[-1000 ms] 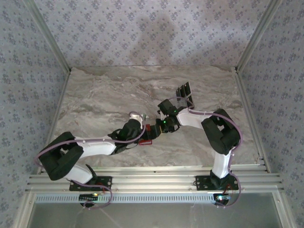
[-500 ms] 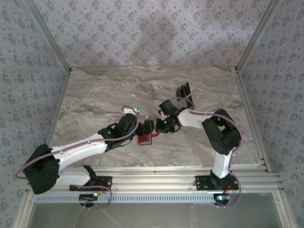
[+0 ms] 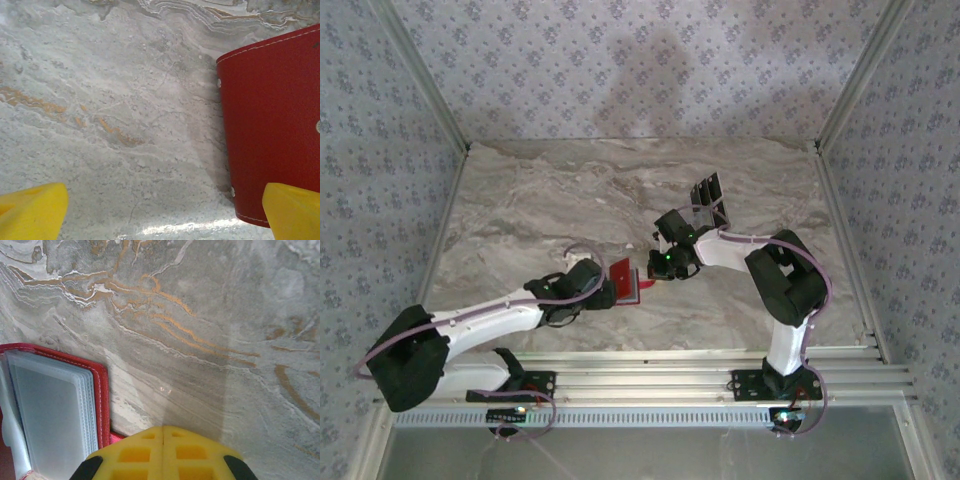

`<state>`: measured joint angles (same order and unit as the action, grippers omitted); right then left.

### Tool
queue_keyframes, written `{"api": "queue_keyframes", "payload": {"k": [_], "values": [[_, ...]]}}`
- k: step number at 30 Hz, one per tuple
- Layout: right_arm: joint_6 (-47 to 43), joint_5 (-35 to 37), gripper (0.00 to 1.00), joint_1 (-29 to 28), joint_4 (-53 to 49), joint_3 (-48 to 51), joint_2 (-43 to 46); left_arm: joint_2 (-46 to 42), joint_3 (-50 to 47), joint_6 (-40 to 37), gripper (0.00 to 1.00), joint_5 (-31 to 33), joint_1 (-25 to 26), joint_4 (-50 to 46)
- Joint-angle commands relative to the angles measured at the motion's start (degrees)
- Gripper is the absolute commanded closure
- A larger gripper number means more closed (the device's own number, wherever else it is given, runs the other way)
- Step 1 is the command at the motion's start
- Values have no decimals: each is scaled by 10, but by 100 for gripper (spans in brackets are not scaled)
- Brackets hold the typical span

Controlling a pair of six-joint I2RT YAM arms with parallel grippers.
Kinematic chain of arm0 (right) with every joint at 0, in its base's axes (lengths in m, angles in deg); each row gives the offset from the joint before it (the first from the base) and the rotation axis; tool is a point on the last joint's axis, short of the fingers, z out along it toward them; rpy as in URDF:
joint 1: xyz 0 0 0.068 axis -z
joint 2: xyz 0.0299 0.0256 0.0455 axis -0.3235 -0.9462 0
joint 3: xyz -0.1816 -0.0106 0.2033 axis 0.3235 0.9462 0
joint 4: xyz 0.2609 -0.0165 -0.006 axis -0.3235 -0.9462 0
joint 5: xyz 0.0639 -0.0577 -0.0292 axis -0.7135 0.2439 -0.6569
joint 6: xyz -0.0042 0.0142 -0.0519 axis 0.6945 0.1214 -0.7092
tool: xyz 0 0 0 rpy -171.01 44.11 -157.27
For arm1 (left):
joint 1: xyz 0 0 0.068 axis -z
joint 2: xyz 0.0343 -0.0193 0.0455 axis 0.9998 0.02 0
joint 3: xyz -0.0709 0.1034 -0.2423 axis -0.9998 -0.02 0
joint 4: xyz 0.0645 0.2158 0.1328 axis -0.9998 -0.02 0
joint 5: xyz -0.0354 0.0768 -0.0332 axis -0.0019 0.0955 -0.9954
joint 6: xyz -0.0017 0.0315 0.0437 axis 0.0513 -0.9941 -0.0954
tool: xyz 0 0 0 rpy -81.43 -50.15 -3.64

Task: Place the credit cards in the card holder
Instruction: Close the card holder at the center of the table, then close the button on the card holder.

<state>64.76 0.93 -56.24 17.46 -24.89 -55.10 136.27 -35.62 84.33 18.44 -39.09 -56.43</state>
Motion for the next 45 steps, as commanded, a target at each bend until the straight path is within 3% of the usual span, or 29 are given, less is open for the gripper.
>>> {"api": "queue_keyframes", "payload": {"k": [1,10,15,18,34,45], "values": [[-3,19,100,-2,8,3,-31,7,-5,-19,0,-17,-2,46],[-5,21,100,-1,3,0,-29,44,-2,-29,0,-27,-1,67],[-18,41,75,-2,-22,-6,-10,70,-3,-20,0,-15,0,46],[-30,55,71,-2,-39,-9,3,84,0,-21,0,-10,0,37],[-47,94,70,-8,-72,-7,30,130,11,-17,0,6,10,28],[-43,87,76,-8,-75,-3,57,129,11,-16,0,7,11,29]]}}
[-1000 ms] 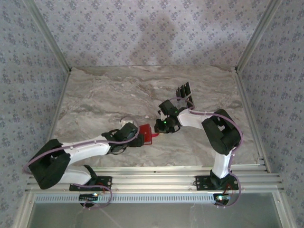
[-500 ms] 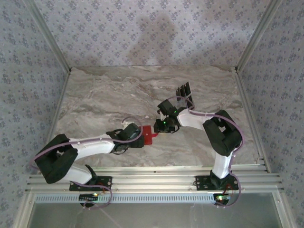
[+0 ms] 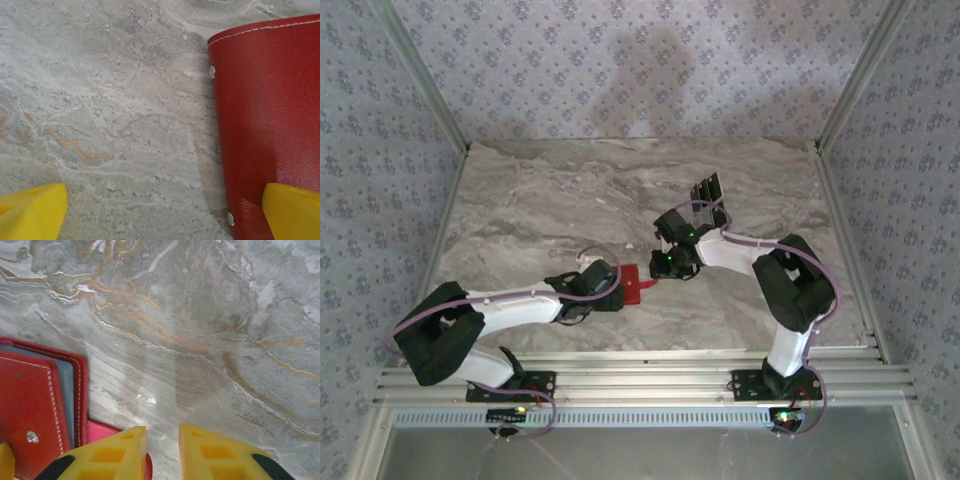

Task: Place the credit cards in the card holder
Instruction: Close the button on the card holder.

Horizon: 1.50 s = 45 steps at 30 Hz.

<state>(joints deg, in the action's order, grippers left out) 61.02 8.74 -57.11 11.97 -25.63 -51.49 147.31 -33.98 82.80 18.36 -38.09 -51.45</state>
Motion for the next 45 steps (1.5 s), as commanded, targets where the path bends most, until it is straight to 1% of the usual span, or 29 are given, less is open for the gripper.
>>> {"api": "queue_keyframes", "payload": {"k": [1,14,45], "values": [[-5,8,76,0,-20,5,22,20,-6,0,0,8,1,-20],[-2,-12,77,-10,-14,9,13,19,-8,-1,0,9,1,-17],[6,-27,79,-7,-8,32,47,19,-7,-2,0,11,2,-17]]}}
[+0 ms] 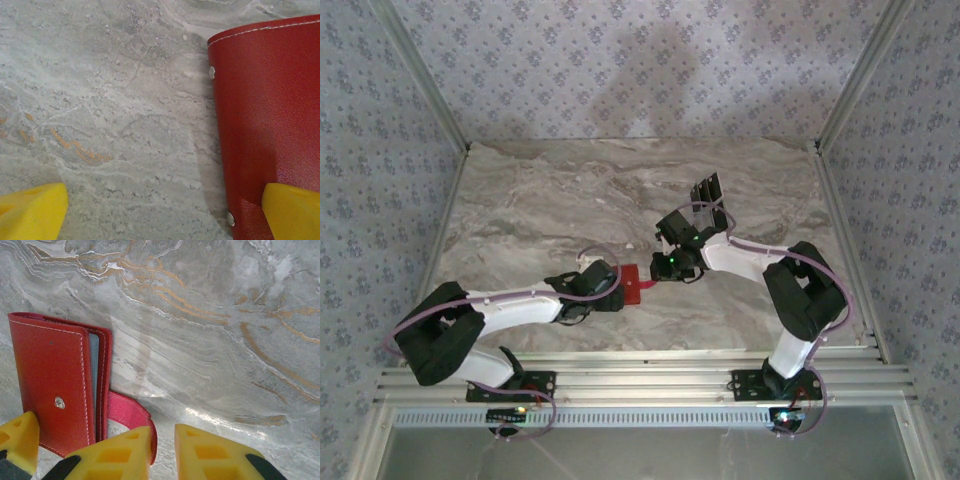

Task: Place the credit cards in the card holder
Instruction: Close the button on the card holder.

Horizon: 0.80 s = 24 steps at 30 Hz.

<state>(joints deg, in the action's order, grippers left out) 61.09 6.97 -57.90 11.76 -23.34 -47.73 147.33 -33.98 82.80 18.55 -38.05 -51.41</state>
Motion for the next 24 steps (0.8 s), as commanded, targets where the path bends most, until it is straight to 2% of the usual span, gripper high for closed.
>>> {"api": "queue_keyframes", "payload": {"k": [1,12,20,24], "values": [[6,-12,79,1,-5,9,7,19,-7,-2,0,10,2,-17],[11,-24,81,1,6,17,1,18,-8,-3,0,11,2,-19],[14,-34,99,1,9,17,8,18,-9,-3,0,12,2,-17],[25,-51,100,0,18,15,22,19,-9,-3,0,11,2,-15]]}}
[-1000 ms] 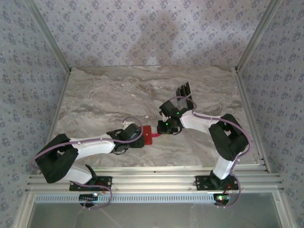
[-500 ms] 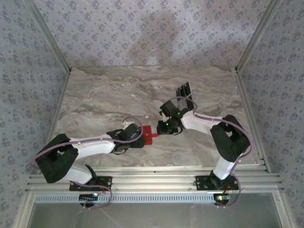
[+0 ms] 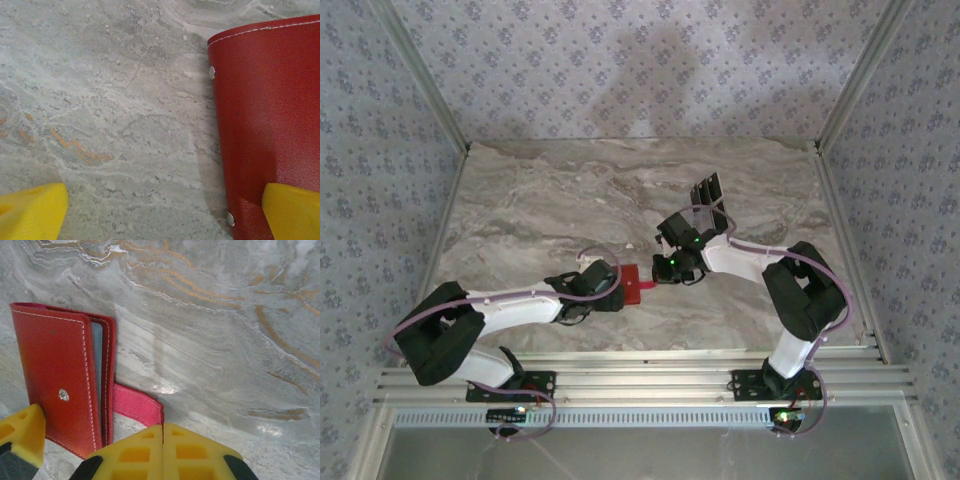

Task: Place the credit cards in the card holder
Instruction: Close the button on the card holder.

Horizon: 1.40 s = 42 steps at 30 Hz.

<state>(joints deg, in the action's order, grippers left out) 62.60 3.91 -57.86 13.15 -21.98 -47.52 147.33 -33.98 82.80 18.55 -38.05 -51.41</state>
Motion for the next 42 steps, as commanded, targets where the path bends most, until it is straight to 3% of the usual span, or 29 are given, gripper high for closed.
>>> {"api": "queue_keyframes", "payload": {"k": [1,16,42], "values": [[14,-27,100,-1,7,0,25,19,-9,-4,0,10,2,-15],[35,-57,100,-41,22,-64,-23,22,-10,-7,0,6,2,-7],[35,-52,100,-49,23,-94,-93,23,-11,-9,0,5,2,-5]]}}
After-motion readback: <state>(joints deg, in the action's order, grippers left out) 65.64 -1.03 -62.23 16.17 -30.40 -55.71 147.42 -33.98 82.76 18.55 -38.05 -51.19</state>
